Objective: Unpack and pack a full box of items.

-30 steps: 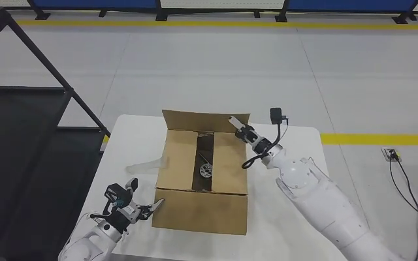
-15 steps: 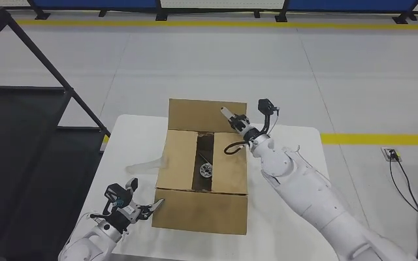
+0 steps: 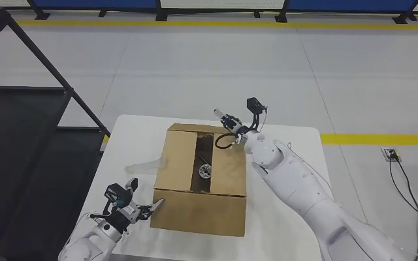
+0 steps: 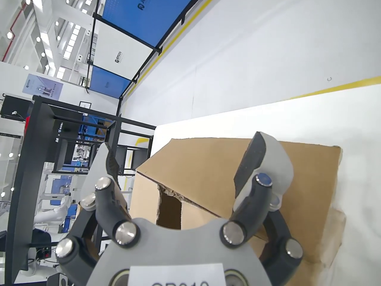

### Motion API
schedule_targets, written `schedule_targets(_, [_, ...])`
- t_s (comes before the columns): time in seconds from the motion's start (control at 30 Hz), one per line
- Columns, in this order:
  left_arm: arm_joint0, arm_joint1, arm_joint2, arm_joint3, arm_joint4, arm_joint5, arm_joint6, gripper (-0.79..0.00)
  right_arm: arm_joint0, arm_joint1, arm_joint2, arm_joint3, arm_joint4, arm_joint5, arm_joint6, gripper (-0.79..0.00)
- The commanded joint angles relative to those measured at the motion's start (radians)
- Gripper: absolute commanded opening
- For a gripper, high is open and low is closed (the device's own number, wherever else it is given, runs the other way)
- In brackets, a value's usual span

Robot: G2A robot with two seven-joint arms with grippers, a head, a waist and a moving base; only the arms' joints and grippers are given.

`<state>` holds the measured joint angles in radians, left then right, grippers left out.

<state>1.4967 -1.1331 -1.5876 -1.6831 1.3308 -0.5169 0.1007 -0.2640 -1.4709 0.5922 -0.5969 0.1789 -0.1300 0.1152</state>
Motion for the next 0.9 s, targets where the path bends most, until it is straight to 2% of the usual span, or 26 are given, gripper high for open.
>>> schedule_targets(0.0, [0.000, 0.000, 0.000, 0.000, 0.000, 0.000, 0.000, 0.000, 0.008, -0.007, 0.007, 0.025, 0.014, -0.012, 0.051, 0.000])
schedule_targets(0.2, [0.000, 0.000, 0.000, 0.000, 0.000, 0.000, 0.000, 0.000, 0.024, -0.018, 0.027, 0.075, 0.025, -0.065, 0.189, 0.000])
schedule_targets(0.4, [0.000, 0.000, 0.000, 0.000, 0.000, 0.000, 0.000, 0.000, 0.020, -0.021, 0.039, 0.088, -0.001, -0.096, 0.262, 0.000])
schedule_targets(0.8, [0.000, 0.000, 0.000, 0.000, 0.000, 0.000, 0.000, 0.000, -0.008, -0.018, 0.078, 0.066, -0.048, -0.146, 0.294, 0.000])
schedule_targets(0.87, [0.003, -0.002, -0.010, 0.002, -0.039, 0.015, 0.013, 0.000, -0.012, -0.017, 0.086, 0.062, -0.055, -0.149, 0.294, 0.000])
